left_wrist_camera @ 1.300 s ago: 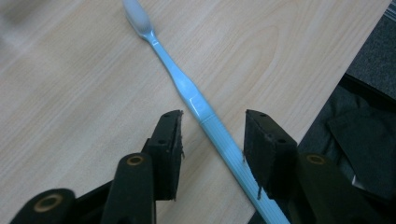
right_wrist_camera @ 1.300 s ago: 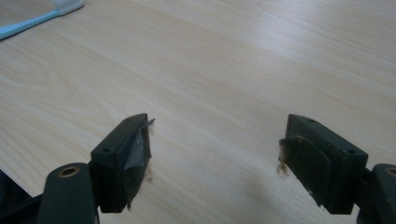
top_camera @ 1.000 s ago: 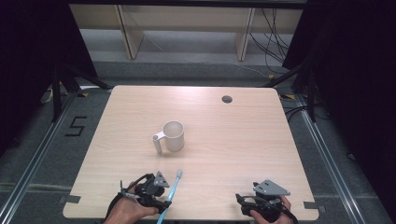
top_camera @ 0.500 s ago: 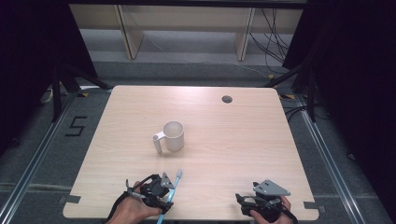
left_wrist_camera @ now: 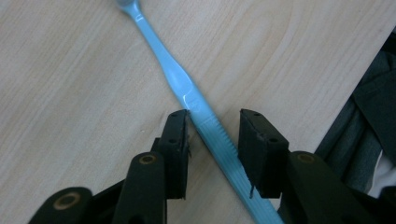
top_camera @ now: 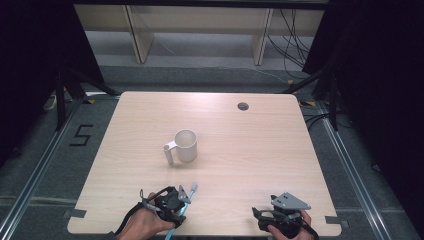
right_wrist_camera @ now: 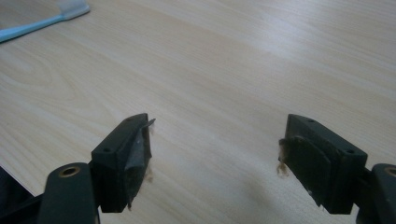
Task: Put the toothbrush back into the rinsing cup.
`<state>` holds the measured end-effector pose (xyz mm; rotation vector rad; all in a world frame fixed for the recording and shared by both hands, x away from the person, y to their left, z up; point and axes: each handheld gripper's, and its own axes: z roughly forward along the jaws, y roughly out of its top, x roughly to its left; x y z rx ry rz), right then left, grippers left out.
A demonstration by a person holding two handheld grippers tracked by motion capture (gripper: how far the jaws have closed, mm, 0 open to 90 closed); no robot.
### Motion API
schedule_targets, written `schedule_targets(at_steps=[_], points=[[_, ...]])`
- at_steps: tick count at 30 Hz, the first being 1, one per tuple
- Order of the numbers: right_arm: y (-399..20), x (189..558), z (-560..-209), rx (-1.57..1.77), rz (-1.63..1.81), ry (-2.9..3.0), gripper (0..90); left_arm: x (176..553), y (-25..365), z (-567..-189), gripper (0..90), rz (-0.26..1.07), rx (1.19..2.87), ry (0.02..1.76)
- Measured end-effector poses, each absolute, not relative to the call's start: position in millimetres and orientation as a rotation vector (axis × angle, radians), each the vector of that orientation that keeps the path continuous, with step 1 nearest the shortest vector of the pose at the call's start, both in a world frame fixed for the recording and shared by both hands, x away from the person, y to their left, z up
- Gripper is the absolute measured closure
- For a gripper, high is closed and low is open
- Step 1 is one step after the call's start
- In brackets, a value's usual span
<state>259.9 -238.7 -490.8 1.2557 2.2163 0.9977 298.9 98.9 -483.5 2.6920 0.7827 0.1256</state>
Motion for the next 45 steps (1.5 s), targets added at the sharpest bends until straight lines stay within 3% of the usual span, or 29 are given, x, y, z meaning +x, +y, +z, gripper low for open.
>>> schedule_targets(at_steps=[11, 33, 45], points=[[-237.4, 259.4, -491.5, 1.273, 1.003, 2.220, 24.4, 310.7, 96.4, -481.6, 75.8, 0.085, 2.760, 0.742], [-235.2, 257.7, -491.3, 1.294, 1.000, 2.230, 24.4, 326.1, 63.3, -478.0, 77.1, 0.007, 3.031, 0.739], [-236.9, 260.3, -491.6, 1.257, 1.012, 2.233, 24.4, 323.9, 65.6, -477.5, 78.7, 0.028, 3.024, 0.671]])
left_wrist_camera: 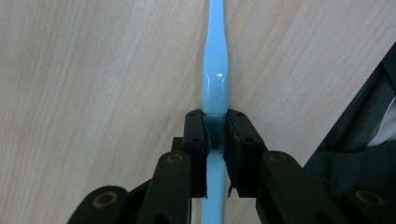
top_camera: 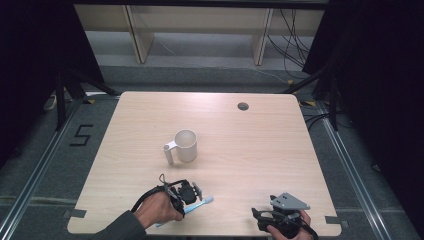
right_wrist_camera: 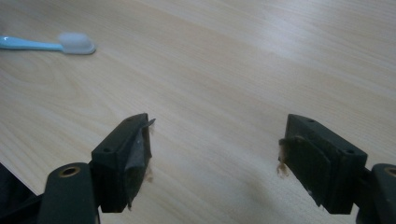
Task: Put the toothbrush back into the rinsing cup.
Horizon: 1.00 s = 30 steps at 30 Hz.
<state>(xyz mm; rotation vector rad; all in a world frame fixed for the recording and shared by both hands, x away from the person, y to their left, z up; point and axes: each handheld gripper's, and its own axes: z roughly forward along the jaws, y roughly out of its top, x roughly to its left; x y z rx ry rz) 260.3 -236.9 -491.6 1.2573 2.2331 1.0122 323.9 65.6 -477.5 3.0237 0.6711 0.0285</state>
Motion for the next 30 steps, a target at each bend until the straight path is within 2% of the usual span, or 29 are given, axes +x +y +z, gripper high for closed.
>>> schedule_targets(at_steps=[8, 15, 18, 24, 30], points=[[-237.9, 260.9, -492.1, 1.262, 1.013, 2.241, 24.4, 325.3, 79.1, -466.4, 78.7, 0.059, 2.920, 0.644], [-238.2, 260.6, -491.8, 1.258, 1.006, 2.222, 24.4, 328.3, 101.3, -438.9, 78.7, 0.094, 2.694, 0.687], [-238.1, 260.8, -492.3, 1.257, 1.010, 2.220, 24.4, 330.0, 112.7, -428.4, 78.6, 0.152, 2.587, 0.676], [-238.3, 261.0, -492.4, 1.256, 1.007, 2.217, 24.4, 331.3, 132.2, -414.7, 78.6, 0.183, 2.329, 0.707], [-238.1, 260.8, -492.2, 1.267, 1.009, 2.214, 24.4, 332.7, 140.1, -414.7, 78.6, 0.209, 2.242, 0.730]])
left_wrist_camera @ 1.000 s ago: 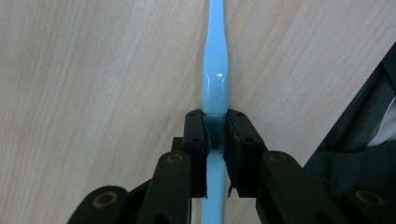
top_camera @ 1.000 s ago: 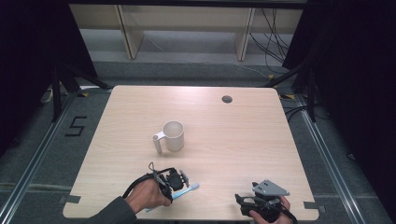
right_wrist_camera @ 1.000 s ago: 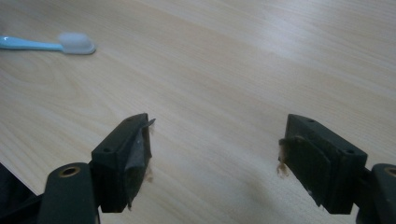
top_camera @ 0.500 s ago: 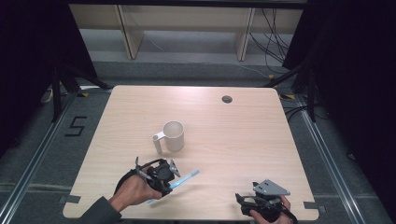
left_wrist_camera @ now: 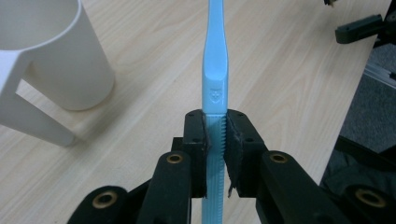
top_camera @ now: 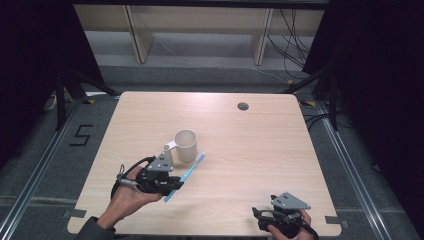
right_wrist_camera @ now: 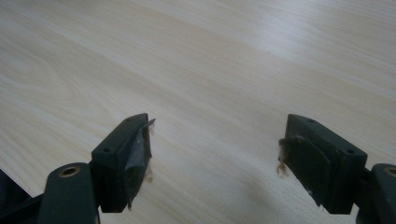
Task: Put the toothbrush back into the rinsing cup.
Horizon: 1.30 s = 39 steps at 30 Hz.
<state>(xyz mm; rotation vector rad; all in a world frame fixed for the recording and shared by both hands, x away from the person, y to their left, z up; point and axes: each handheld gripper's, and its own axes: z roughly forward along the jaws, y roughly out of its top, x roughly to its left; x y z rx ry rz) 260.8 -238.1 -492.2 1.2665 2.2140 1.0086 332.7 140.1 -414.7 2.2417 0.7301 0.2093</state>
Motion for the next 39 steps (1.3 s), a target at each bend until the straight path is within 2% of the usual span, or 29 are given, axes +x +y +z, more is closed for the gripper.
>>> schedule_targets(at_steps=[18, 39], points=[[-238.3, 261.2, -492.6, 1.243, 0.997, 2.232, 24.4, 336.1, 157.2, -413.7, 78.6, 0.279, 1.924, 0.732], [-236.8, 259.6, -492.2, 1.290, 1.006, 2.230, 24.4, 342.8, 175.7, -415.2, 78.5, 0.383, 1.765, 0.744]])
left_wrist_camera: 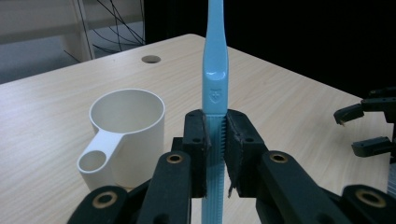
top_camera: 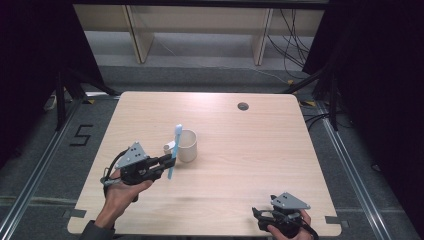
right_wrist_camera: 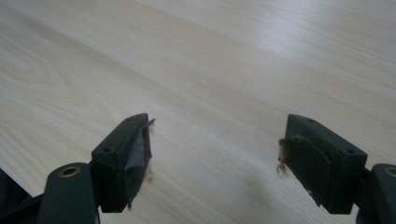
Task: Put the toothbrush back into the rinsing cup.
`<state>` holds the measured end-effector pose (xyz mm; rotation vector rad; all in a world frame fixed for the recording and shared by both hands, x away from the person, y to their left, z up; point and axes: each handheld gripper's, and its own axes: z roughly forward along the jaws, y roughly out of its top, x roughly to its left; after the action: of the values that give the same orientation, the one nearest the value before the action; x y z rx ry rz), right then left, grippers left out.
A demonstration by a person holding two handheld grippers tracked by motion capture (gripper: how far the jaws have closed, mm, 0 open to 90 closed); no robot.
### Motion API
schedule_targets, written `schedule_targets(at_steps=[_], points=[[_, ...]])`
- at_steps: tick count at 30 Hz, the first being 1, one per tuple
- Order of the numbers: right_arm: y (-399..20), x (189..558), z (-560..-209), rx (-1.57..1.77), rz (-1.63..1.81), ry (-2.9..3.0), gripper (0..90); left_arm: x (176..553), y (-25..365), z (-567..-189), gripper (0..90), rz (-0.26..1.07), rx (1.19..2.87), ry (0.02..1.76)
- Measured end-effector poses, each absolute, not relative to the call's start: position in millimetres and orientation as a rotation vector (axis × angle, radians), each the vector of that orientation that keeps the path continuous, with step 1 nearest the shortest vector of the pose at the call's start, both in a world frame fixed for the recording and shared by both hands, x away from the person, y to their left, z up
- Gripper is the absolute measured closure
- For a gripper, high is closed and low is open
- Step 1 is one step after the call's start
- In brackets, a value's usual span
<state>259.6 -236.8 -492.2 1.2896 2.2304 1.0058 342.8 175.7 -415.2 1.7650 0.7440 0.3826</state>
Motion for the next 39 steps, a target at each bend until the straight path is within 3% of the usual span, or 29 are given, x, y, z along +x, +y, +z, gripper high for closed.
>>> schedule_targets(at_steps=[39], points=[[-237.7, 260.5, -493.5, 1.253, 0.999, 2.229, 24.4, 387.0, 196.3, -433.6, 78.5, 0.591, 1.460, 0.805]])
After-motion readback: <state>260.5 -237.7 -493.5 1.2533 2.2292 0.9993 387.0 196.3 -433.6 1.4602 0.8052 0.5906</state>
